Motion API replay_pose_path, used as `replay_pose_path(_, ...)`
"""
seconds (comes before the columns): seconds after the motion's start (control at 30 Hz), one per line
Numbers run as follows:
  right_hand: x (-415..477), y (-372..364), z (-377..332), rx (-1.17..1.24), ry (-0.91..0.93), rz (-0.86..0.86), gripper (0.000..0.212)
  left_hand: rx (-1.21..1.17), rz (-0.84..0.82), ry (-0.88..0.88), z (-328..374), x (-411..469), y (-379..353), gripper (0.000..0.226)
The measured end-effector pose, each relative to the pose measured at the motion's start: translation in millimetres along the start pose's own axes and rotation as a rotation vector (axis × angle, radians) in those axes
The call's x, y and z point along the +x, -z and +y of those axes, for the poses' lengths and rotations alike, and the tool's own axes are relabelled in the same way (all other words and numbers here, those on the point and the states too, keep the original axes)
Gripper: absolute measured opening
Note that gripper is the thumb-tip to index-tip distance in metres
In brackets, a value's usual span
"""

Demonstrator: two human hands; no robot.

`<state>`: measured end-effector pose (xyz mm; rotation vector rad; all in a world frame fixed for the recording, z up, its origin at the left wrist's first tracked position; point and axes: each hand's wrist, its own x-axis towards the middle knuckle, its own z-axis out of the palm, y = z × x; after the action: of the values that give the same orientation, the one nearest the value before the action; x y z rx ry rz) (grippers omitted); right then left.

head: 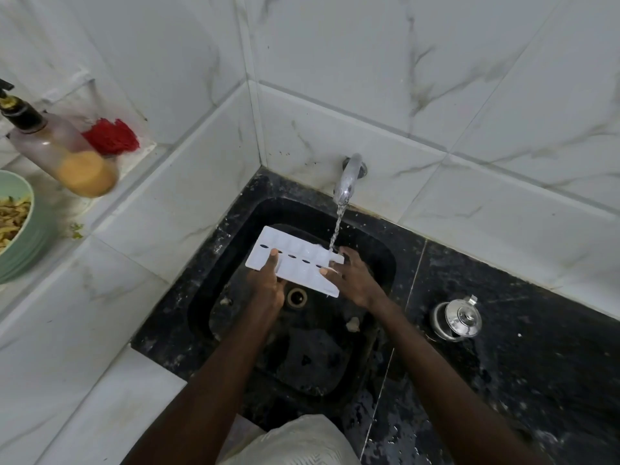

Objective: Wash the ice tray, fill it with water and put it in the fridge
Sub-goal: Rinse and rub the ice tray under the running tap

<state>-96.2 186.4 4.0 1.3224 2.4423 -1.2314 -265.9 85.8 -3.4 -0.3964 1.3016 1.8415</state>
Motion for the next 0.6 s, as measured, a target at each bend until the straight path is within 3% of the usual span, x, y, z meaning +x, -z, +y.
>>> replay_pose_path(0.13,-2,-7,1,0.244,-0.014,0.165,0.047,-0.09,0.045,0.01,11,3,8,0.035)
replay_pose_path(0.27,-1,-19,-15,0.852,-0.311,0.1,0.059,-0.075,0.014,0.065,13,1,11,0.042)
replay_pose_path(0.43,-1,-29,-20,1.077,-0.465,0.069,0.047,-0.038,-0.239,0.043,24,2,25,0.056)
replay_pose_path(0.6,0,-31,-21,1.092,-0.486,0.035,0.045,-0.09,-0.259,0.119,37,10,36,0.09)
